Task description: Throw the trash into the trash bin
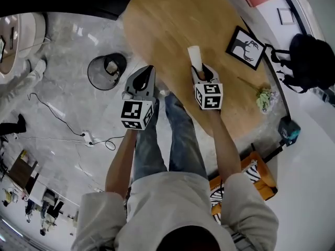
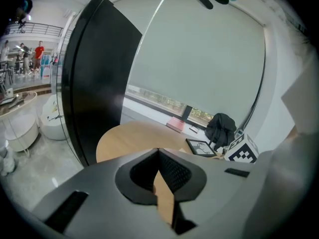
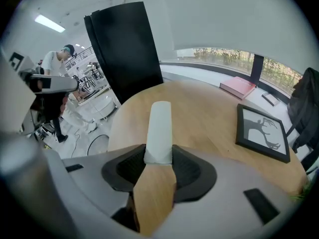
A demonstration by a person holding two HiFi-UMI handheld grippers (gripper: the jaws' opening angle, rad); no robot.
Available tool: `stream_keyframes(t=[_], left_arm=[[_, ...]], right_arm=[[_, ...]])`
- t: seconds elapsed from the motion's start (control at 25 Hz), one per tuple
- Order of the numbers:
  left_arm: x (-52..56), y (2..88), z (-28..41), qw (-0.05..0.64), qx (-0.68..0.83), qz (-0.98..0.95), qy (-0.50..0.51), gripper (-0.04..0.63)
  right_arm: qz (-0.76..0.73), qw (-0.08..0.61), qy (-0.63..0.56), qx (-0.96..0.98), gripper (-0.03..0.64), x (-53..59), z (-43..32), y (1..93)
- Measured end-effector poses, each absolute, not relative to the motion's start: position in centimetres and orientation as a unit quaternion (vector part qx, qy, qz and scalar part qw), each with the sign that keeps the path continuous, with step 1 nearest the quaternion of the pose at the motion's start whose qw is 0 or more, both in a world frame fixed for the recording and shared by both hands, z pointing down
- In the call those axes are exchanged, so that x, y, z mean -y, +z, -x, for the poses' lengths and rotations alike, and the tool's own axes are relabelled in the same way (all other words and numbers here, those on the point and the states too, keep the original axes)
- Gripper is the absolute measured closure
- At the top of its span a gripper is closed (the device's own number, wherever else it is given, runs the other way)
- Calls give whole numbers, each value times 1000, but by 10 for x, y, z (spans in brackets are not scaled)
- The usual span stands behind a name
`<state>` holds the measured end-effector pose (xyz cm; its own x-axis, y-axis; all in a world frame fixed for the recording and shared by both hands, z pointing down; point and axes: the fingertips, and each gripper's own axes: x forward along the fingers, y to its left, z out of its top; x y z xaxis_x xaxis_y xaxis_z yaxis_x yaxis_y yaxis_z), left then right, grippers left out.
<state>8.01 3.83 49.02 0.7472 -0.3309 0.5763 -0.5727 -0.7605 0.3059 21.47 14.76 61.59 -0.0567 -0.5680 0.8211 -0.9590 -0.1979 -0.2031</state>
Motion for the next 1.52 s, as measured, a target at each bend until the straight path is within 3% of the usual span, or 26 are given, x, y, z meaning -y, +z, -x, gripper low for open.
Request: stream_keyframes(t=[0.32,0.88,1.36,1.52], left_arm=[[-20,486,8,254,332,-879,227,578],[-6,483,228,284,527,-780,181,577],[-31,489,311,303,596,-725,165,577],[-32,492,314,307,594,-725,165,577]], right_arm=[[-585,248,393,665,442,-100,-130,598],[-421,313,348,777,442,-19,70,606],[-354,340,324,809,439,14,163,625],[-354,342,313,812,391,16,173,631]])
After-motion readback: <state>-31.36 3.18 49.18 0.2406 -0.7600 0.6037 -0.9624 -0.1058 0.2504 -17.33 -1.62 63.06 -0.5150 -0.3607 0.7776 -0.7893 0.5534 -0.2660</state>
